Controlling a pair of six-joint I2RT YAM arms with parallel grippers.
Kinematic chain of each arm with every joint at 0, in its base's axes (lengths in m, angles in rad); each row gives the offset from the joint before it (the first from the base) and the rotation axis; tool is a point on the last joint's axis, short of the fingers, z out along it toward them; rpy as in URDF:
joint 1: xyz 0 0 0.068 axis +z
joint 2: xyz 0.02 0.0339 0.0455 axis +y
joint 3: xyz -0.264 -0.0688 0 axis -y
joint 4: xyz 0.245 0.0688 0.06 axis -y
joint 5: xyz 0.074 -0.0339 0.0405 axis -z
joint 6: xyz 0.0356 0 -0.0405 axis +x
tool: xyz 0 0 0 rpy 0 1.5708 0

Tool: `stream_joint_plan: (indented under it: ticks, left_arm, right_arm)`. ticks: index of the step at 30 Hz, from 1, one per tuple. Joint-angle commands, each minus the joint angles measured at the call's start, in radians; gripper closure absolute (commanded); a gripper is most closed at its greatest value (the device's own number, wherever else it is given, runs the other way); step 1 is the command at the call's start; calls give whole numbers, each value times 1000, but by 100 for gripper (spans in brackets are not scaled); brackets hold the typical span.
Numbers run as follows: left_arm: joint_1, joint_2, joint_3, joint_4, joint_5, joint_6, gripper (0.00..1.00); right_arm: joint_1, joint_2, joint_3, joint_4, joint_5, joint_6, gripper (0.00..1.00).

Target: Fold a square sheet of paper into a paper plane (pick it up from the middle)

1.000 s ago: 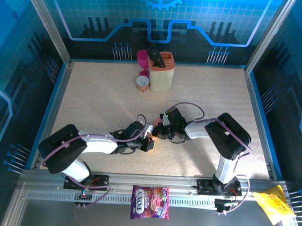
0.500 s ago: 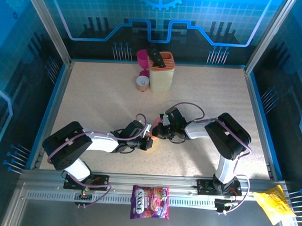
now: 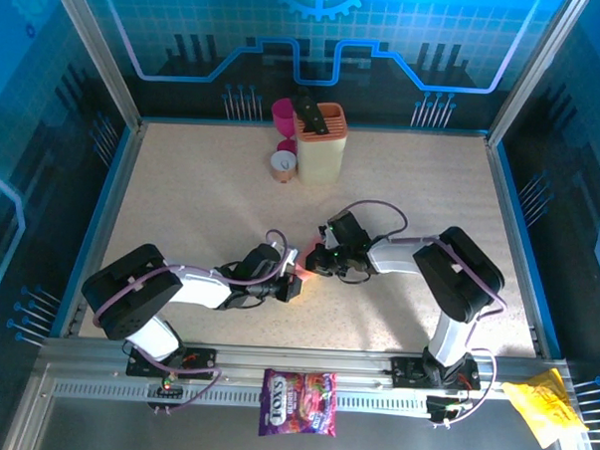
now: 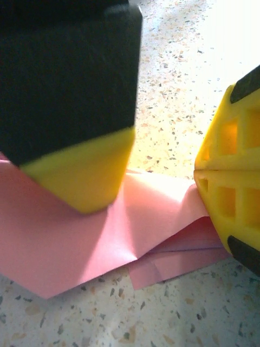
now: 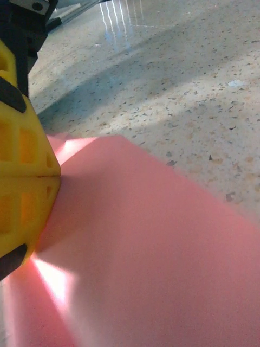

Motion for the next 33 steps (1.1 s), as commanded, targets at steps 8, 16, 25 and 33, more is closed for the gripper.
stream_joint_plan:
  ticks: [8,16,25,33]
  left_arm:
    - [7,16,-52,-69,-15,-2,100]
    - [8,18,-52,-69,-17,-3,100]
    - [7,40,-56,-74,-21,-9,100]
    - [7,96,-67,-52,-18,-30,100]
  right_arm:
    - [26,-102,-15,-94,65,-22,100]
    - [101,-28,7,-42,83,32,100]
    - [108,55,24,-73,164,120,100]
    - [73,20,62,-194,270,124,100]
